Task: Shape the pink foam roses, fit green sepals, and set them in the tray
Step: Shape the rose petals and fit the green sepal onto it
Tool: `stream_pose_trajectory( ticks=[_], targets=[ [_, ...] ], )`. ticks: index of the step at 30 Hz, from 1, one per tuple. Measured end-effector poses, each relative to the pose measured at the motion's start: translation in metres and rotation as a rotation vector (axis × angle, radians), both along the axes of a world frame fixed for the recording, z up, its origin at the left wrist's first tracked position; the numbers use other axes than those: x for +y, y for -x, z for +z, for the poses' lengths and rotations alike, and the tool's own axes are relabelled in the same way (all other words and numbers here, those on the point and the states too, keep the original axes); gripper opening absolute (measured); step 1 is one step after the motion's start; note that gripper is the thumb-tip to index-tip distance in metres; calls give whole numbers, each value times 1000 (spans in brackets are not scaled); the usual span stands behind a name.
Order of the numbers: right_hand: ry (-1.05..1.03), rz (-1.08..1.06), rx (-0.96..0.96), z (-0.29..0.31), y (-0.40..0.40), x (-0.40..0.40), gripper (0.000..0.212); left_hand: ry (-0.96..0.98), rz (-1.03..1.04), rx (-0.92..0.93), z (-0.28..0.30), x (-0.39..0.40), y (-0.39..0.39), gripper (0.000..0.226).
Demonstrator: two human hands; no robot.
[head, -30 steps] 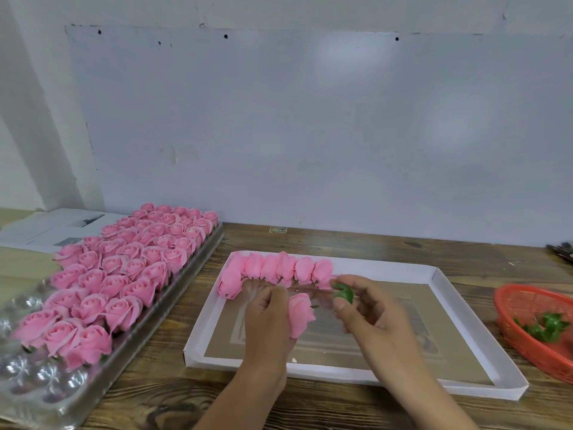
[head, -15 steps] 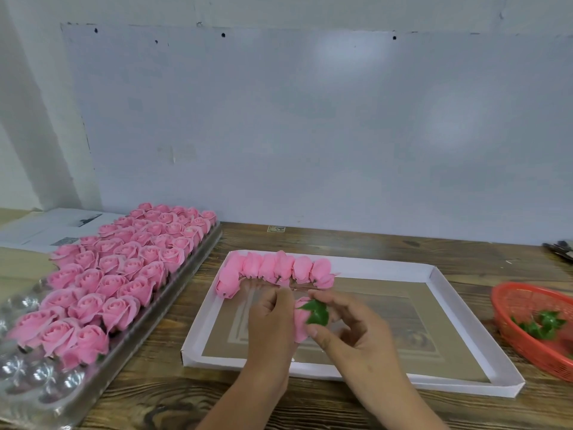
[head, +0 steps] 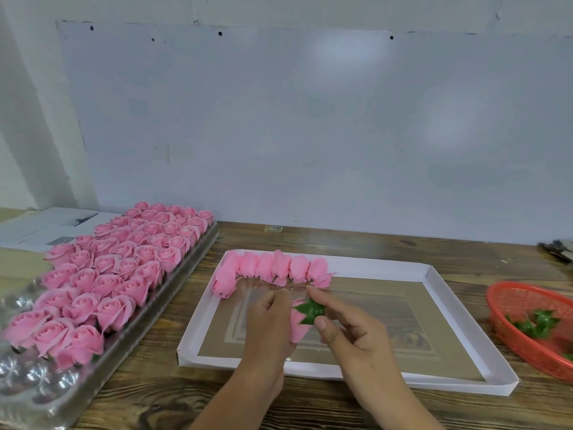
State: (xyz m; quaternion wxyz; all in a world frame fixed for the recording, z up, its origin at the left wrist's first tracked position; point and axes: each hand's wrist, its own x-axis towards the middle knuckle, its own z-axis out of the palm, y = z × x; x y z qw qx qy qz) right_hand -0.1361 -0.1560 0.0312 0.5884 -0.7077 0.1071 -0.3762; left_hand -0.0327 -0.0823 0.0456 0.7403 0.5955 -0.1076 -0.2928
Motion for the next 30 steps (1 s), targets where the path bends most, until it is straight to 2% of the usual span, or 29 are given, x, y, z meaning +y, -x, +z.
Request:
stream_pose_trajectory(
  ticks=[6, 8, 11, 16, 21, 27, 30],
  targets=[
    [-143, 39, -32, -2, -4, 5, 30, 4, 2, -17, 4, 2, 2, 48],
    [-158, 39, -34, -2, -4, 6, 27, 2, 14, -43, 3, 1, 1, 47],
    [-177, 40, -33, -1, -3, 6, 34, 3, 23, -51, 1, 1, 1, 46],
    [-77, -14, 12, -6, -2, 6, 37, 36, 32, -37, -1, -1, -1, 49],
    [-14, -53, 52, -3, 1, 4, 46, 16, 69, -146, -4, -3, -3, 51],
    [-135, -48, -5, -1, 0, 11, 34, 19, 97, -217, -6, -4, -2, 53],
    [-100, -106, -6, -3, -1, 14, 35, 35, 100, -228, -7, -4, -2, 54]
  ],
)
